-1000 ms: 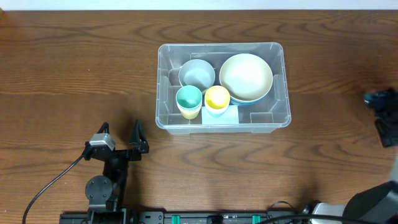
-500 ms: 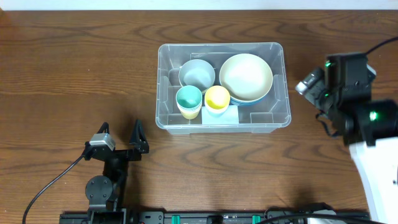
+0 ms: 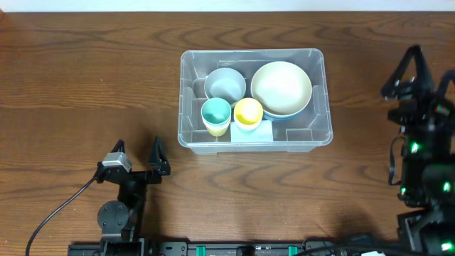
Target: Pack container
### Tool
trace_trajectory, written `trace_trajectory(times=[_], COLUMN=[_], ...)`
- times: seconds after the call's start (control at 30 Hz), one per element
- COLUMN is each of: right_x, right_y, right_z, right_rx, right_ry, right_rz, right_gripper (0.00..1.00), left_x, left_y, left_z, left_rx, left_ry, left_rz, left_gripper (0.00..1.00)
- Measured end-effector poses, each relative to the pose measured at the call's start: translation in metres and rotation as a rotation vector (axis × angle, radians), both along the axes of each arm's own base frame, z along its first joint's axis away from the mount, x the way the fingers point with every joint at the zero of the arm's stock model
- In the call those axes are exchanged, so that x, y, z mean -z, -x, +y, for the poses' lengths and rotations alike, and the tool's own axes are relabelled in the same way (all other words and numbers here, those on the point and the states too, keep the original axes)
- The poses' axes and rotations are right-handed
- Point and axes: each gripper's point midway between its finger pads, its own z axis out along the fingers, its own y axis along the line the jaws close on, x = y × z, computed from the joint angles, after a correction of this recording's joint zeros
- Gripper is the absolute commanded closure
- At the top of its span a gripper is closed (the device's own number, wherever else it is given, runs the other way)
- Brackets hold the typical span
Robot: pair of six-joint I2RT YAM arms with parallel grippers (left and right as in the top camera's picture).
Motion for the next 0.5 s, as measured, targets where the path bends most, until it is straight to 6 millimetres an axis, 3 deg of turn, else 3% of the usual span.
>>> trace_trajectory(times=[0.13,0.33,0.5], right_x=[0.046,0.143,0.211], right_y=[0.002,0.005,0.013], right_z=[0.003,0.011,0.015], right_rx=[-0.031,-0.089,-0.122], right_ry=[0.127,0.218,0.238], right_rz=[0.019,0.076,0.126], right_gripper=[0.01,0.01,0.01], left_x=[0.000,0.000,0.000], left_y=[0.000,0.000,0.000], left_z=[0.000,0.000,0.000], left_rx=[0.000,0.000,0.000], left_ry=[0.000,0.000,0.000], left_rz=[0.000,0.000,-0.001], left_gripper=[0.02,0.02,0.02])
